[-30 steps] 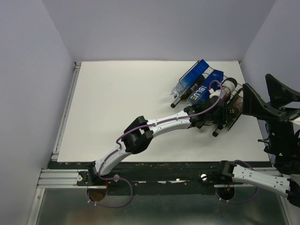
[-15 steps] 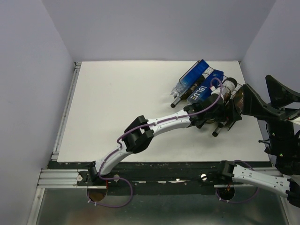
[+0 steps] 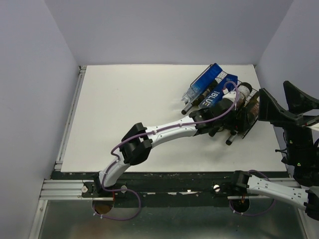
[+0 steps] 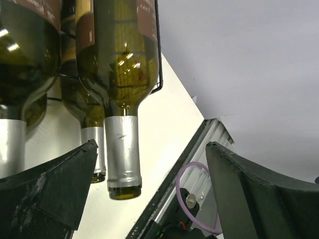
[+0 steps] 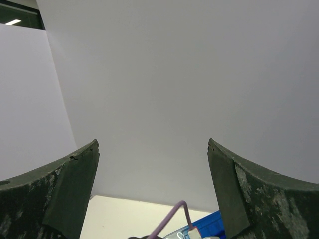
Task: Put the wine bottle on the wine rack
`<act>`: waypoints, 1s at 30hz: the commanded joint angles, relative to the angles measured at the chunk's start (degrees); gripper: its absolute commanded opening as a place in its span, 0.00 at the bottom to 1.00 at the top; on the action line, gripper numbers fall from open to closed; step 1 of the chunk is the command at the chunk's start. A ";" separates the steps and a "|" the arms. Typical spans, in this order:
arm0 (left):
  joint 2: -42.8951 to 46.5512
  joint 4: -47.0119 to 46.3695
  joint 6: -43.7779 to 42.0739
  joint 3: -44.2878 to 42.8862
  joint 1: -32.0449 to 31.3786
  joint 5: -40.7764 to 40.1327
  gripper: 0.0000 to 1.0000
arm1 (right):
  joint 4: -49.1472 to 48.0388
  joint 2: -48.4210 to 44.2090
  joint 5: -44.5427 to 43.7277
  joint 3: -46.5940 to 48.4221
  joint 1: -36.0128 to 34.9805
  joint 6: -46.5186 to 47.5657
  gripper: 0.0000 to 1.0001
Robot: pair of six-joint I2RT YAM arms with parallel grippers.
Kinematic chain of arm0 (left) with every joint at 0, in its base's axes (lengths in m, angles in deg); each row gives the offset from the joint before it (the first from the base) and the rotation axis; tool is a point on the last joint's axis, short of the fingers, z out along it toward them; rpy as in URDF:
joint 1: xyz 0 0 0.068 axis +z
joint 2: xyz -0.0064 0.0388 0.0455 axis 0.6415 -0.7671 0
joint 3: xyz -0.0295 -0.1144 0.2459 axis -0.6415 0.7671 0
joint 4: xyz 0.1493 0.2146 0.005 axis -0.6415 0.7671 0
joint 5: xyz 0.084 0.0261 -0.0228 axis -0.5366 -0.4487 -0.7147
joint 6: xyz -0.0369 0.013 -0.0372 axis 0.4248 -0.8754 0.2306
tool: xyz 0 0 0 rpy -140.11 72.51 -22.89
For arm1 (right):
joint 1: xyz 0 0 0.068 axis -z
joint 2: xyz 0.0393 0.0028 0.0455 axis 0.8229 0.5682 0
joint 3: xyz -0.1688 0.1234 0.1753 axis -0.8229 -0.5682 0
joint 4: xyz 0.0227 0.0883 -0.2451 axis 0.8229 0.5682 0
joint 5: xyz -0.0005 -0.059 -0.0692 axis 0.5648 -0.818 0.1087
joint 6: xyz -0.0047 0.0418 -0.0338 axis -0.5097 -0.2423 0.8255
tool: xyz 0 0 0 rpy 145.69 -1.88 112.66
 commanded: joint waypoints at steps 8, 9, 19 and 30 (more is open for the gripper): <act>17.32 7.49 -16.97 9.25 -2.12 -10.13 0.99 | 10.62 3.63 -13.34 8.48 -0.43 -4.92 0.95; 20.22 8.20 -18.38 12.05 -2.12 -12.24 0.99 | 17.54 5.38 -16.68 12.00 -0.43 -8.51 0.94; 50.54 13.99 -19.36 41.50 4.20 -19.64 0.99 | 53.62 9.97 -30.51 24.51 -0.52 -39.02 0.89; 78.32 22.00 -20.14 62.87 17.91 -25.18 0.99 | 90.27 14.98 -29.02 34.70 -0.52 -71.36 1.00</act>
